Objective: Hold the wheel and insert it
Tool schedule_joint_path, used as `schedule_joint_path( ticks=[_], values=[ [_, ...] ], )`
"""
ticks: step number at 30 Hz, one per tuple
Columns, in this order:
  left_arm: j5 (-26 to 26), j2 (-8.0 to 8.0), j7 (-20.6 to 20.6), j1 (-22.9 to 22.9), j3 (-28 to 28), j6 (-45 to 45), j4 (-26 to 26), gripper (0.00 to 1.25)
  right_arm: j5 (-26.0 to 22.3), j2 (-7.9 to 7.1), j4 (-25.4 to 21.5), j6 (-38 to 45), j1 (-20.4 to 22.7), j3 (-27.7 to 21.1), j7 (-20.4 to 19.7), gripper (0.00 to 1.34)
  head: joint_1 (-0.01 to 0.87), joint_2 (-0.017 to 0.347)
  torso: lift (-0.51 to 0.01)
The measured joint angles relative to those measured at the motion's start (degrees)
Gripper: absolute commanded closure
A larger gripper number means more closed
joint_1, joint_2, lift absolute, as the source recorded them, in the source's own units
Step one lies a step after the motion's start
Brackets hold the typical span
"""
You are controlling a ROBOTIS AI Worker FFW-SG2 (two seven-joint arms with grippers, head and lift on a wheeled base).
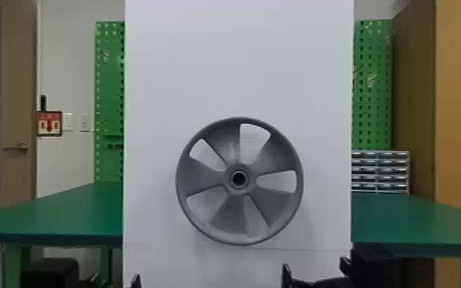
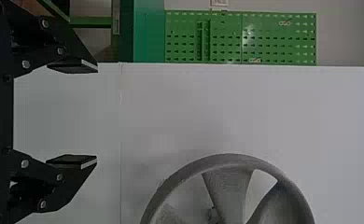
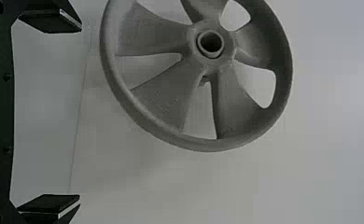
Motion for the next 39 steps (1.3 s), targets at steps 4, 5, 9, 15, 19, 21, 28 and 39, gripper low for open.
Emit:
schedule_joint_path(
  ticks=[4,5,9,15,19,21,28,39],
  values=[
    [0.18,0.0,-0.01,0.0,0.04,-0.23,-0.14,0.55,1.29,-0.61,0.11,-2.7,3.39,-1.29,0.85,0.0,0.005,0.097,-0.48],
    [0.21,0.0,0.0,0.0,0.04,-0.27,-0.16,0.55,1.46,-0.76,0.23,-3.34,4.07,-1.52,1.01,0.0,0.005,0.097,-0.48],
    [0.28,0.0,0.0,0.0,0.07,-0.35,-0.19,0.55,1.77,-1.42,1.08,-5.92,7.0,-2.45,1.88,0.0,0.005,0.097,-0.48],
    [0.49,0.0,0.0,0.03,0.17,-0.51,-0.21,0.55,1.8,-2.2,3.07,-9.57,10.39,-3.75,2.56,0.0,0.005,0.098,-0.48],
    [0.55,0.0,0.0,0.21,0.3,-0.66,-0.37,0.55,1.8,-2.47,4.67,-12.22,12.16,-4.47,2.86,0.0,0.005,0.1,-0.48],
    [0.55,0.0,0.0,0.29,0.39,-0.7,-0.47,0.55,1.8,-2.6,5.55,-13.28,13.01,-4.77,3.05,0.0,0.005,0.1,-0.48],
    [0.59,0.0,-0.01,0.43,0.56,-0.84,-0.61,0.55,1.8,-2.97,8.32,-15.56,15.33,-5.33,3.6,0.0,0.005,0.1,-0.48],
    [0.72,-0.04,0.0,0.71,0.74,-1.06,-0.61,0.55,1.86,-3.33,11.38,-18.65,17.33,-5.94,4.4,0.0,0.005,0.1,-0.48]
  ],
)
